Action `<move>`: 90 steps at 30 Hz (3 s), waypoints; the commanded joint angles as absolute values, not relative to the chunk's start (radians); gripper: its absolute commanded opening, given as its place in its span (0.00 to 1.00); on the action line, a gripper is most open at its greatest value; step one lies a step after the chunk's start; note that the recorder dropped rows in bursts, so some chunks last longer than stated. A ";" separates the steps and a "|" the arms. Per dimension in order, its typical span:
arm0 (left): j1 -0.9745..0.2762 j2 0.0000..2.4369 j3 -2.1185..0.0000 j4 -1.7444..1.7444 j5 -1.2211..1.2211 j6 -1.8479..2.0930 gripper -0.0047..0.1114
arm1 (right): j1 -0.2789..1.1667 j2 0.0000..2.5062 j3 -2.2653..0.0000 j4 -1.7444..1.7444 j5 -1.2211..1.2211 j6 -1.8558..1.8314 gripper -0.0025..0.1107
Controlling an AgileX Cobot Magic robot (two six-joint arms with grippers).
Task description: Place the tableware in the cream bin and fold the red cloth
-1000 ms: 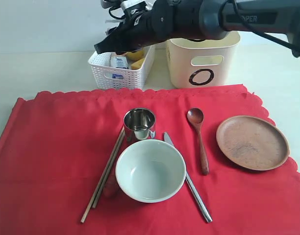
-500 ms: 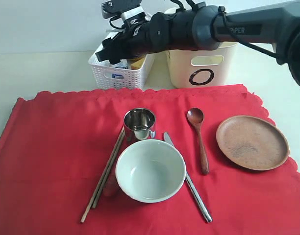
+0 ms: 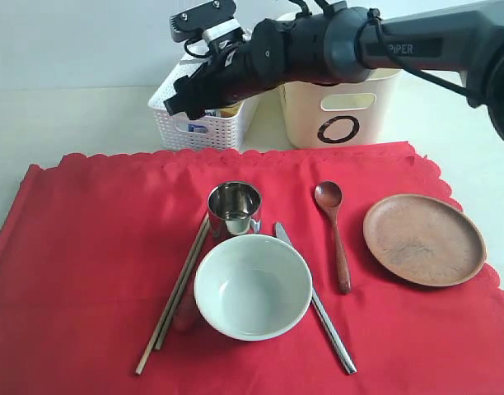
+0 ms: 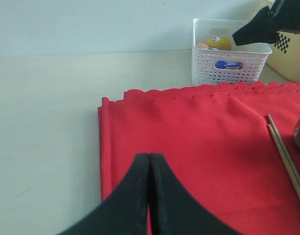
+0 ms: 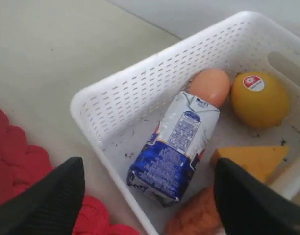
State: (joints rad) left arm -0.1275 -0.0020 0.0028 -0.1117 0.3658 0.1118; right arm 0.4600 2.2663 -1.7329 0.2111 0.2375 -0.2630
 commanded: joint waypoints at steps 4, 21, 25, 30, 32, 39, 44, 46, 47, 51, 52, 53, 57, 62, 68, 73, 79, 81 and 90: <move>-0.133 0.000 0.000 -0.109 0.355 0.106 0.04 | 0.459 2.178 -1.740 0.114 0.371 -0.268 0.64; -0.133 0.000 0.000 -0.109 0.355 0.106 0.04 | 0.459 1.972 -1.740 0.135 0.769 -0.411 0.64; -0.133 0.000 0.000 -0.109 0.355 0.106 0.04 | 0.459 1.959 -1.740 0.254 0.864 -0.569 0.64; -0.133 0.000 0.000 -0.109 0.355 0.106 0.04 | 0.459 1.957 -1.740 0.519 1.055 -0.912 0.64; -0.133 0.000 0.000 -0.109 0.355 0.106 0.04 | 0.459 1.957 -1.740 0.611 1.129 -1.025 0.64; -0.133 0.000 0.000 -0.109 0.355 0.106 0.04 | 0.513 1.957 -1.740 0.662 1.221 -1.129 0.64; -0.133 0.000 0.000 -0.109 0.355 0.106 0.04 | 0.589 1.964 -1.740 0.576 1.221 -1.129 0.64; -0.133 0.000 0.000 -0.109 0.355 0.106 0.04 | 0.621 1.977 -1.740 0.549 1.221 -1.129 0.64; -0.133 0.000 0.000 -0.109 0.355 0.106 0.04 | 0.634 1.986 -1.740 0.543 1.221 -1.129 0.64; -0.133 0.000 0.000 -0.109 0.355 0.106 0.04 | 0.696 2.030 -1.740 0.455 1.221 -1.125 0.64; -0.133 0.000 0.000 -0.109 0.355 0.106 0.04 | 0.709 2.041 -1.740 0.424 1.221 -1.118 0.64; -0.133 0.000 0.000 -0.109 0.355 0.106 0.04 | 0.723 2.052 -1.740 0.398 1.221 -1.102 0.64; -0.133 0.000 0.000 -0.109 0.355 0.106 0.04 | 0.774 2.092 -1.740 0.332 1.221 -1.069 0.64; -0.133 0.000 0.000 -0.109 0.355 0.106 0.04 | 0.824 2.128 -1.740 0.275 1.221 -1.040 0.64; -0.133 0.000 0.000 -0.109 0.355 0.106 0.04 | 0.882 2.154 -1.740 0.160 1.221 -0.946 0.64; -0.133 0.000 0.000 -0.109 0.355 0.106 0.04 | 0.910 2.195 -1.740 0.100 1.221 -0.889 0.64; -0.133 0.000 0.000 -0.109 0.355 0.106 0.04 | 0.912 2.214 -1.730 0.052 1.221 -0.867 0.64; -0.133 0.000 0.000 -0.109 0.355 0.106 0.04 | 0.912 2.214 -1.725 0.037 1.221 -0.863 0.64; -0.133 0.000 0.000 -0.109 0.355 0.106 0.04 | 0.912 2.237 -1.722 0.015 1.218 -0.837 0.64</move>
State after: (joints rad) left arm -0.1275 -0.0020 0.0028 -0.1117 0.3658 0.1118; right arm 0.9089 2.2201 -1.7262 0.0259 1.2228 -0.8422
